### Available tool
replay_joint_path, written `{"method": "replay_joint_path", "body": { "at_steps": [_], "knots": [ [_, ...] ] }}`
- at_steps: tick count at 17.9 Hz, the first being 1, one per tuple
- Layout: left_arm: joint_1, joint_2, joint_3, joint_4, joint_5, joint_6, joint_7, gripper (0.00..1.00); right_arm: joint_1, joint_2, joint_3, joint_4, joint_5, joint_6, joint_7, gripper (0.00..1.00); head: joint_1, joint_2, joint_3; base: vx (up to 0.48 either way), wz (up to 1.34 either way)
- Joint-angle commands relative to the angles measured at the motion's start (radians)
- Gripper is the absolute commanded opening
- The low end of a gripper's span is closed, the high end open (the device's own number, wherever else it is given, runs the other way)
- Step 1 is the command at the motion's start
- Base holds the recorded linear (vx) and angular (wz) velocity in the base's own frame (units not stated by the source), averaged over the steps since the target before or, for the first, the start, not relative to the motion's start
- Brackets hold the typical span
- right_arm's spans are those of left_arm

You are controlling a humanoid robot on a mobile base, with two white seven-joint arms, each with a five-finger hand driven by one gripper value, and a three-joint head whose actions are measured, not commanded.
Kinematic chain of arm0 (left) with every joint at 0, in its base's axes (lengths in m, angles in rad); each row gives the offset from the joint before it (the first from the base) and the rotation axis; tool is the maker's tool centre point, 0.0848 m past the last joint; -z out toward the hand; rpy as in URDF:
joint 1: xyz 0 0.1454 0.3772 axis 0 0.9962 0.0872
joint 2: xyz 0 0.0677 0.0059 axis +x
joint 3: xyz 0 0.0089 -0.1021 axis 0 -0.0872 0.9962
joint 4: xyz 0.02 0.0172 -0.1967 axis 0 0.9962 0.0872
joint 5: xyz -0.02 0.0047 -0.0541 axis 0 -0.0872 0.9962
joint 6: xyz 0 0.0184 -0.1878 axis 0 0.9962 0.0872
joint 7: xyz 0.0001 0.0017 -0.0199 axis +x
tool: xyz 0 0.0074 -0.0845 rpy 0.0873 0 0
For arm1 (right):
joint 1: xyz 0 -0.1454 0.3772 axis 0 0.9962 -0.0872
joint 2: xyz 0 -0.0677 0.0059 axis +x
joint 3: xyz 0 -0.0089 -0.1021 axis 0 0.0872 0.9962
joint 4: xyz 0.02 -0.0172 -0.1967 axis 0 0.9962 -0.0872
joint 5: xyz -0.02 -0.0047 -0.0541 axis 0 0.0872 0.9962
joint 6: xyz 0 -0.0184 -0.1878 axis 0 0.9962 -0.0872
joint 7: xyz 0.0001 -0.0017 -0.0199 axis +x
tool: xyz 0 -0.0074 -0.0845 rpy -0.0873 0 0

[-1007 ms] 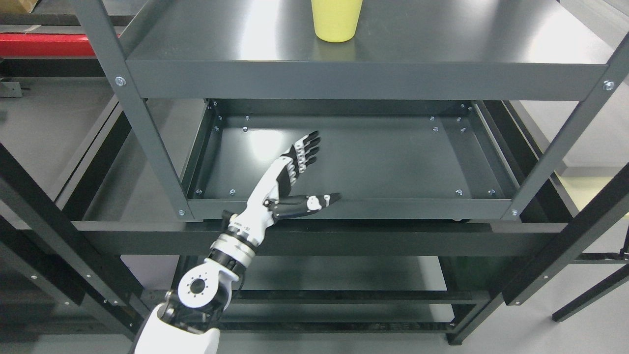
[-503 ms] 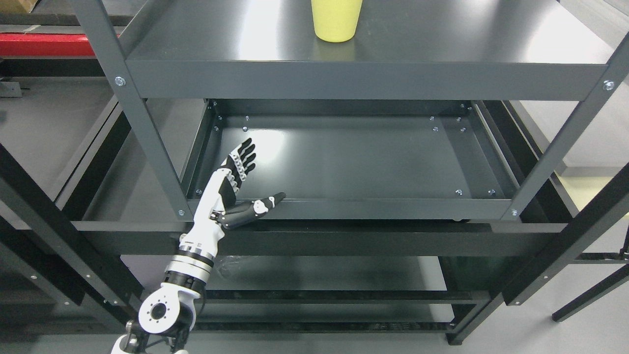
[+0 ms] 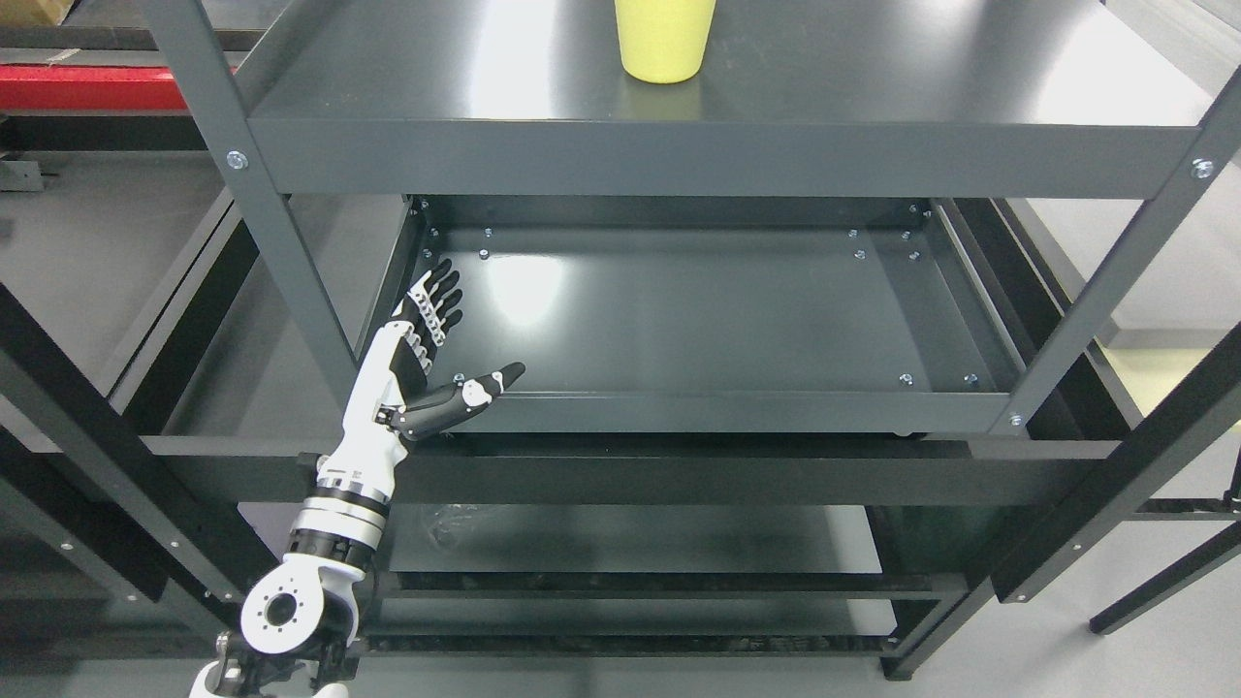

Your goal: Place yellow IKEA cup on middle right shelf

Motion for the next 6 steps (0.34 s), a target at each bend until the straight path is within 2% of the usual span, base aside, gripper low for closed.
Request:
{"method": "replay_joint_path", "body": {
  "at_steps": [1, 6],
  "knots": [
    [0.0, 0.018, 0.019, -0.014, -0.001, 0.001, 0.001, 0.98, 0.014, -0.017, 0.017, 0.0, -0.025, 0.001, 0.0, 0.99, 0.0, 0.0, 0.0, 0.0, 0.0],
    [0.0, 0.018, 0.024, -0.014, -0.001, 0.02, 0.001, 0.98, 0.014, -0.017, 0.017, 0.0, -0.025, 0.001, 0.0, 0.99, 0.0, 0.0, 0.0, 0.0, 0.0]
  ]
}}
